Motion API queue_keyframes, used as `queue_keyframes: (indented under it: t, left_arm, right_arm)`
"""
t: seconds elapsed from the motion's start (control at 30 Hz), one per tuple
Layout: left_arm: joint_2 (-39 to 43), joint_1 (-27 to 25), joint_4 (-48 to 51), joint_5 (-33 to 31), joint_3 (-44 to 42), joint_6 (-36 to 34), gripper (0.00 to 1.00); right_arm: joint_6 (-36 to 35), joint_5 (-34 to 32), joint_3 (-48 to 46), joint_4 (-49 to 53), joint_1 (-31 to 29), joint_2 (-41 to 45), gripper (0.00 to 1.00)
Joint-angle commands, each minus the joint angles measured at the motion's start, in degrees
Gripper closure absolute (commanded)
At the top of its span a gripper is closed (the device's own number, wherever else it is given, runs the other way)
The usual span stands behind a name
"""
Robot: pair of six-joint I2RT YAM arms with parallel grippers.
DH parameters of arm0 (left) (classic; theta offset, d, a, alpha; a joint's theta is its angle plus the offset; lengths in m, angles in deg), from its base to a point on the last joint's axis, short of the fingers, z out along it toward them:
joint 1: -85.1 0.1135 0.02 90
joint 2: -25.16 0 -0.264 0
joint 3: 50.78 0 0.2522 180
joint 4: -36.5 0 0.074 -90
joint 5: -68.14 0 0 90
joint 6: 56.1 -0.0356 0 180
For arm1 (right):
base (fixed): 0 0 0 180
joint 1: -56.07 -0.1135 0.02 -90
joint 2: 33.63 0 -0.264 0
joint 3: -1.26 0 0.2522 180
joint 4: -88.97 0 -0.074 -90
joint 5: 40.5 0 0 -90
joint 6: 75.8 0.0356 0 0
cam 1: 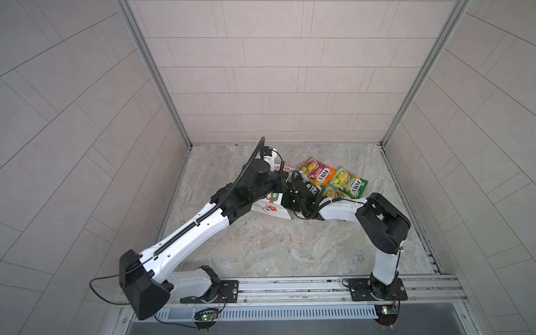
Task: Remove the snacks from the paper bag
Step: 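Close the right gripper on the green REAL crisps packet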
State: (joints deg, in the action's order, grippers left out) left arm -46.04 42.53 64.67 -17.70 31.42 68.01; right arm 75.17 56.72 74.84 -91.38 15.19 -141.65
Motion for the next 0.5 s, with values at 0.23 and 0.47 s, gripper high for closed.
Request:
queue_keyframes:
  t: [0.23,0.47]
  left_arm:
    - [0.9,-0.5,-0.8,-1.4,1.7,-0.7,1.0]
    - [1.4,-0.5,0.8,-4.3,1.4,-1.5,1.0]
  right_arm:
    - [-3.2,2.3,0.6,-6.2,0.0,0.8,1.0]
    - [-5.8,4.9,-2.8,-7.4,1.0,6.4,1.0]
